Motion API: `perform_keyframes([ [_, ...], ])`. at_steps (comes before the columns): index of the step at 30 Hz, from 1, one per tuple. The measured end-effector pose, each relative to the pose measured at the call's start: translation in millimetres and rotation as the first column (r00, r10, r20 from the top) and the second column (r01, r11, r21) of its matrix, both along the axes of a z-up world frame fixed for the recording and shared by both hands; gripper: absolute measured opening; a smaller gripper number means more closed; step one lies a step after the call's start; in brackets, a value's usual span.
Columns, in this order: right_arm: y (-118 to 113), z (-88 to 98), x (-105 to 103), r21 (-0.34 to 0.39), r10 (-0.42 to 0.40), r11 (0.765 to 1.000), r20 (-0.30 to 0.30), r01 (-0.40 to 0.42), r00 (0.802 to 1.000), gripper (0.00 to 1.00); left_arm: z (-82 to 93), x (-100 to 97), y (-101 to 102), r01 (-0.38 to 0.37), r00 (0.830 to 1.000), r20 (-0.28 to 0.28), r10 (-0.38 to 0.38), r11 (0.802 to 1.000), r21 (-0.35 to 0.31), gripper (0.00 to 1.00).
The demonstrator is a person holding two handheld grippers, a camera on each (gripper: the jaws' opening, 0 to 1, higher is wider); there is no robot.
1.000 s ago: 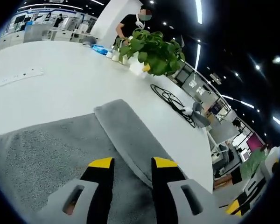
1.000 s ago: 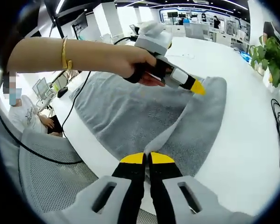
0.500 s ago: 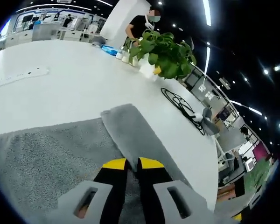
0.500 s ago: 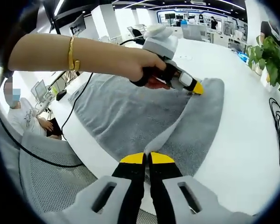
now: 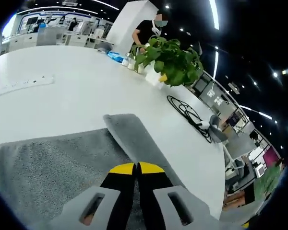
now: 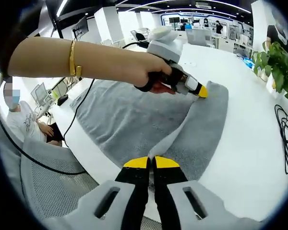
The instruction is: Fold the towel on the table until its edges align and the towel forms a compact rectangular stack.
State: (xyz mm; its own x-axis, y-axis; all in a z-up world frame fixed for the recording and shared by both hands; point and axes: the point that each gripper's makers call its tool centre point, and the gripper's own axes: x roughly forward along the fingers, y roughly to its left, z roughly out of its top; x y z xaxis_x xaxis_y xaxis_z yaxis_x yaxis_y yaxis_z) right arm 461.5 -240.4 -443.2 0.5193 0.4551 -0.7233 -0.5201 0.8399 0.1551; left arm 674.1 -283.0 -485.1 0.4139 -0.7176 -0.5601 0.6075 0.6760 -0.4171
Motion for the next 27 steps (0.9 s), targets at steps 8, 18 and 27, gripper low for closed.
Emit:
perform_keyframes([
  [8,17.7,9.3,4.2,0.009,0.024,1.000,0.026,-0.024,0.999,0.00,9.0,7.7,17.4,-0.004,0.999,0.040,0.003,1.000,0.025,0.01],
  [18,50.0,18.3,7.6,0.034,0.094,0.995,0.053,-0.096,0.994,0.00,28.8,11.0,51.3,-0.016,0.996,0.083,0.012,0.999,0.047,0.01],
  [27,87.2,26.8,7.5,0.043,0.191,0.980,0.090,-0.195,0.978,0.00,36.3,14.7,96.6,-0.092,0.991,0.103,0.085,0.994,0.064,0.01],
])
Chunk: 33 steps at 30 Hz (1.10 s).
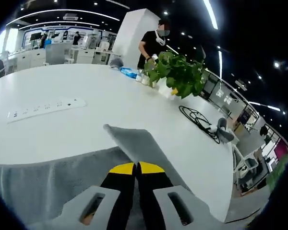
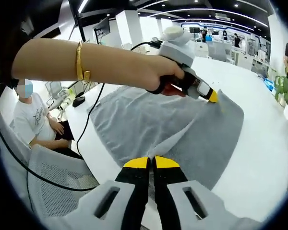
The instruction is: Fold the towel on the table until its edges align and the towel forms a compact rectangular stack.
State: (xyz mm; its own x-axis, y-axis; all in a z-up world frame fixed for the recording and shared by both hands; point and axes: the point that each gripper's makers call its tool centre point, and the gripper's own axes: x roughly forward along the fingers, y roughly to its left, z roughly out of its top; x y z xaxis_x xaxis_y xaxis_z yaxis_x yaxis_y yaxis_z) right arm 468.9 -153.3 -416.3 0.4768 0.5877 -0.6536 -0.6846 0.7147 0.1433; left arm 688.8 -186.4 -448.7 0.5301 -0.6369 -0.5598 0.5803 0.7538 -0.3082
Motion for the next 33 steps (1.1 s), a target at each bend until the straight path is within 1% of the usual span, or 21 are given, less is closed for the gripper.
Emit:
perform_keyframes([
  [2,4.9,0.6,0.3,0.002,0.012,1.000,0.007,-0.012,1.000,0.00,2.8,-3.0,9.2,-0.011,1.000,0.005,0.011,1.000,0.010,0.01],
  [4,10.8,2.2,-0.1,0.010,0.023,1.000,0.008,-0.023,1.000,0.00,1.8,-1.8,15.4,-0.018,1.000,0.009,0.018,1.000,0.015,0.01],
  [8,29.1,0.7,-4.0,0.023,0.057,0.998,0.012,-0.057,0.998,0.00,3.5,-1.2,30.4,-0.028,1.000,0.007,0.028,0.999,0.023,0.01],
  [10,38.5,1.8,-3.9,0.030,0.072,0.997,0.013,-0.072,0.997,0.00,4.6,-3.7,36.4,-0.025,1.000,0.014,0.024,0.999,0.043,0.01],
  [12,47.3,5.0,-2.1,0.048,0.078,0.996,0.018,-0.079,0.997,0.00,6.1,-2.2,44.6,-0.029,0.999,0.026,0.028,0.998,0.053,0.01],
  [15,57.8,6.9,-0.5,0.061,0.091,0.994,0.021,-0.092,0.996,0.00,12.1,-0.9,58.2,-0.049,0.998,0.033,0.048,0.997,0.053,0.01],
  [17,65.9,7.9,1.2,0.087,0.106,0.990,0.034,-0.108,0.994,0.00,16.3,-0.6,66.2,-0.054,0.998,0.046,0.052,0.998,0.042,0.01],
  [19,70.9,8.0,1.0,0.105,0.101,0.989,0.024,-0.103,0.995,0.00,20.2,0.2,73.4,-0.060,0.997,0.057,0.059,0.998,0.027,0.01],
  [22,78.8,10.0,0.9,0.112,0.110,0.987,0.027,-0.112,0.994,0.00,21.0,5.3,87.5,-0.072,0.995,0.065,0.070,0.997,0.030,0.01],
  [23,83.1,11.6,1.0,0.119,0.113,0.986,0.030,-0.116,0.993,0.00,22.3,5.3,94.8,-0.078,0.995,0.068,0.076,0.996,0.033,0.01],
  [25,90.0,14.2,-0.2,0.124,0.123,0.984,0.035,-0.127,0.992,0.00,24.1,5.3,102.9,-0.088,0.994,0.072,0.086,0.995,0.039,0.01],
  [27,99.8,16.5,-1.2,0.128,0.151,0.980,0.041,-0.155,0.988,0.00,26.4,3.4,110.9,-0.099,0.993,0.076,0.096,0.994,0.044,0.01],
  [29,109.0,19.3,0.3,0.141,0.156,0.977,0.041,-0.160,0.987,0.00,27.5,2.2,115.3,-0.102,0.992,0.079,0.098,0.994,0.042,0.01],
  [33,126.0,28.9,2.0,0.150,0.173,0.972,0.062,-0.181,0.983,0.00,30.1,1.4,130.1,-0.113,0.990,0.091,0.108,0.992,0.052,0.01],
])
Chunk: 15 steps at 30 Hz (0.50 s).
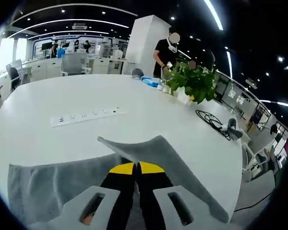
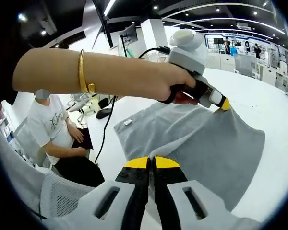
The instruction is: Fold the towel on the table until its edges align and the towel forms a compact rectangular stack.
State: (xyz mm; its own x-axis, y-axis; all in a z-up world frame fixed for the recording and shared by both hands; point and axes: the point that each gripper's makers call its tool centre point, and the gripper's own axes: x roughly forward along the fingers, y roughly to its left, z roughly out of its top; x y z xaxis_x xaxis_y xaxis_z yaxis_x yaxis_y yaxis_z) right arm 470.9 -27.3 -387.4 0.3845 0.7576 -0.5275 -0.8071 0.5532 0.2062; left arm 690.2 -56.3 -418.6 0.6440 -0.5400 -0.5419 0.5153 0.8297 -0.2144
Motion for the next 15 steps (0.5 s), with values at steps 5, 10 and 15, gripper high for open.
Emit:
perform_keyframes([
  [5,19.7,6.8,0.7,0.010,0.029,1.000,0.020,-0.030,0.999,0.00,6.4,1.5,21.0,-0.005,1.000,0.020,0.005,1.000,0.025,0.01],
  [10,38.6,14.1,2.5,0.017,0.055,0.998,0.047,-0.056,0.997,0.00,11.6,4.7,41.6,-0.002,0.999,0.040,-0.001,0.998,0.061,0.01],
  [15,58.8,20.4,1.8,0.014,0.094,0.995,0.067,-0.095,0.993,0.00,32.1,4.0,57.3,-0.033,0.998,0.061,0.032,0.999,0.028,0.01],
])
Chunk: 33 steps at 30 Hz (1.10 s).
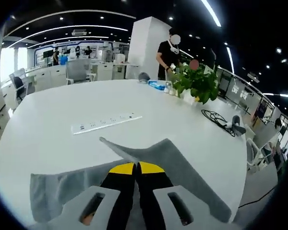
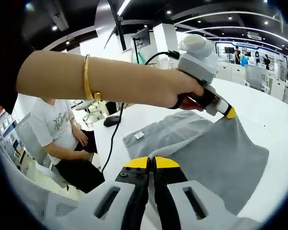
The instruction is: Fold the towel on the table until its edges align and the towel forms a compact rectangular stack.
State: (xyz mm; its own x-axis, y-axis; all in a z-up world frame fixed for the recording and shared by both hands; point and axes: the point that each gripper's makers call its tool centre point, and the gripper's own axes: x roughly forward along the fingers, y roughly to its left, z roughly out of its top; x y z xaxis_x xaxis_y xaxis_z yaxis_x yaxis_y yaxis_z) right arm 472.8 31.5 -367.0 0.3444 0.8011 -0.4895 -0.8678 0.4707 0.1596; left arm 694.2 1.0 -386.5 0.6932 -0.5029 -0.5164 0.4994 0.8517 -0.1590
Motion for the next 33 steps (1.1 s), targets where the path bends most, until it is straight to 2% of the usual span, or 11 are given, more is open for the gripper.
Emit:
perform_keyframes([
  [10,35.6,-0.8,-8.8,-0.002,0.043,0.999,-0.006,-0.043,0.999,0.00,5.6,-9.6,38.6,-0.013,1.000,0.023,0.013,1.000,0.028,0.01],
  [12,45.7,-1.3,-12.7,-0.002,0.059,0.998,-0.034,-0.059,0.998,0.00,4.9,-9.2,52.5,-0.017,1.000,0.023,0.016,0.999,0.033,0.01],
  [14,57.7,3.1,-11.9,-0.001,0.083,0.997,-0.011,-0.083,0.997,0.00,5.3,-11.6,61.6,-0.021,1.000,0.020,0.020,0.999,0.027,0.01],
  [16,67.2,7.6,-11.7,-0.001,0.103,0.995,0.002,-0.103,0.995,0.00,11.3,-12.3,64.9,-0.026,0.999,0.020,0.027,1.000,-0.011,0.01],
  [20,87.2,19.4,-9.8,0.010,0.135,0.991,0.032,-0.135,0.990,0.00,19.0,-9.4,81.6,-0.015,0.999,0.047,0.014,1.000,0.014,0.01],
  [23,101.3,26.4,-9.0,0.019,0.158,0.987,0.031,-0.159,0.987,0.00,32.4,-9.1,90.1,-0.021,0.998,0.066,0.021,1.000,0.002,0.01],
  [26,111.6,31.7,-7.6,0.023,0.178,0.984,0.045,-0.179,0.983,0.00,46.6,-7.0,101.6,-0.041,0.995,0.088,0.045,0.998,-0.037,0.01],
  [33,128.5,32.5,-7.5,0.022,0.200,0.979,0.054,-0.201,0.978,0.00,44.1,-4.1,133.0,-0.074,0.993,0.094,0.075,0.997,-0.017,0.01],
])
